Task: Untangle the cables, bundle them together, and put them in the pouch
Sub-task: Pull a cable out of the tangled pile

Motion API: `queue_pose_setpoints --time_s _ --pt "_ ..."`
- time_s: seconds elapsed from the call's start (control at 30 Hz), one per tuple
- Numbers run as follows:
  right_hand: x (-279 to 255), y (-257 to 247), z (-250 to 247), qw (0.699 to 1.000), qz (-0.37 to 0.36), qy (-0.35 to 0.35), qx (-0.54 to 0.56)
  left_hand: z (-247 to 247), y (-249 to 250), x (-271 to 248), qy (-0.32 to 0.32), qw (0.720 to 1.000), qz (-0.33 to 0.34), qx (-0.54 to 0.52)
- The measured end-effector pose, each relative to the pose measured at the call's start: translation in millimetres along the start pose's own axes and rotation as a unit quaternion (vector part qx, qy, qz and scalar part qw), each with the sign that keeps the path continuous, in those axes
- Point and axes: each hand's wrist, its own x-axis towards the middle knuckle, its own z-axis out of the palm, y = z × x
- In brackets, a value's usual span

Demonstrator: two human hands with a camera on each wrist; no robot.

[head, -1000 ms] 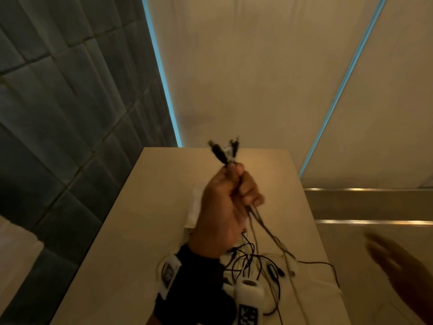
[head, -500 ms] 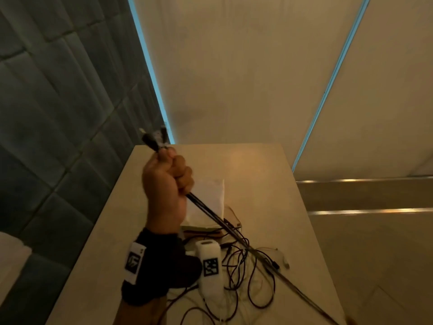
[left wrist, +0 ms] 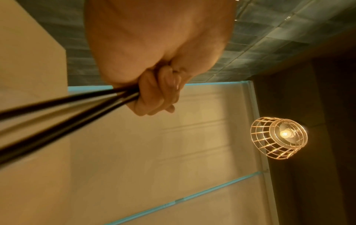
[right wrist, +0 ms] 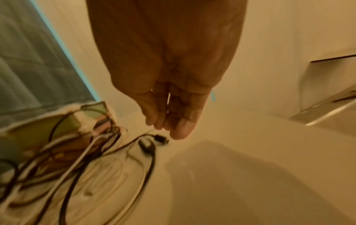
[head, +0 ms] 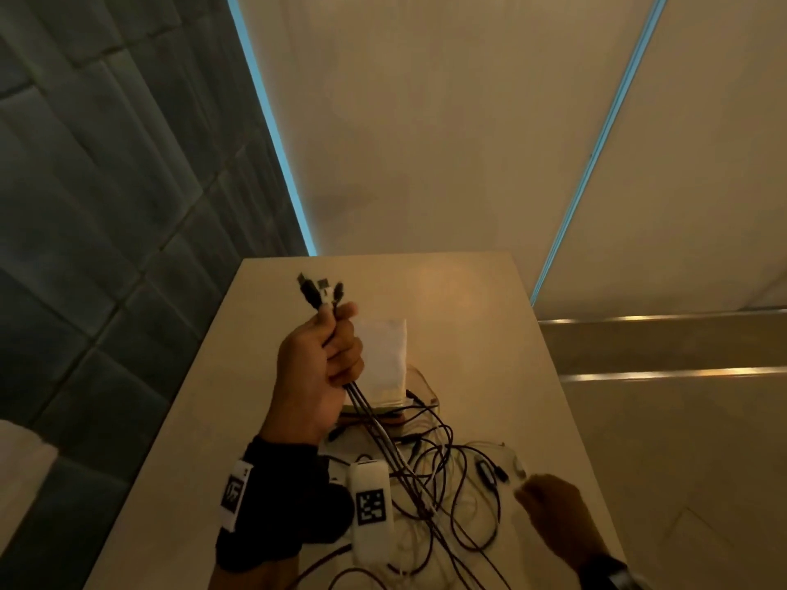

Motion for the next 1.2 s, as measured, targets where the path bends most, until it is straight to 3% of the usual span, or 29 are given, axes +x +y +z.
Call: queue_pose_setpoints --time_s 0.03,0.07,0.17,0.3,0.4,0.5,0.6,0.7,0.8,0.9,1.03,1.2 --pt "7.8 -10.1 8.8 0.999 -0.011 -0.038 -0.004 -0.5 -2.0 -0.3 -0.01 1.0 -0.013 -0.004" --pt "11.6 -20.3 14.9 0.997 0.022 -0.07 -0.007 -0.8 -3.3 -1.0 -0.013 1.0 -0.022 -0.006" --pt "17.1 -31.1 20.0 0.994 0.062 -0.089 -0.016 1.6 -7.4 -4.7 0.001 1.0 -0.03 -0.001" --pt "14.6 -36.1 22.3 0.995 0.051 -0.078 0.039 4.5 -18.4 -5.5 0.009 0.998 -0.027 0.05" --pt "12.6 -38.6 6.6 0.982 0.057 -0.023 0.181 4.3 -32.6 -2.0 -0.002 0.998 -0.035 0.053" --pt "4.9 -62.3 -25.2 0.927 0.026 0.045 0.373 5.9 -49.4 0.0 0.001 0.994 -0.047 0.094" --pt "-4.0 -102.8 -61.7 0.857 -0.052 0.078 0.507 11.7 -62.5 0.9 0.007 0.983 -0.056 0.174" --pt "-15.6 -147.9 -87.2 0.809 -0.131 0.09 0.566 17.0 -74.5 1.7 0.011 0.967 -0.065 0.248" --pt "-25.9 -182.9 -96.3 0.78 -0.18 0.085 0.593 20.8 -81.0 -1.3 -0.009 0.955 -0.066 0.287" --pt "-31.0 -196.1 -95.3 0.777 -0.185 0.053 0.599 21.5 -77.3 -4.4 -0.023 0.952 -0.028 0.303" --pt "-32.4 -183.5 -84.4 0.816 -0.221 0.006 0.534 19.0 -56.8 -3.4 0.02 0.969 0.035 0.243" --pt "-30.0 -196.7 -89.3 0.835 -0.274 -0.008 0.476 22.4 -51.2 -5.5 0.002 0.965 0.048 0.258"
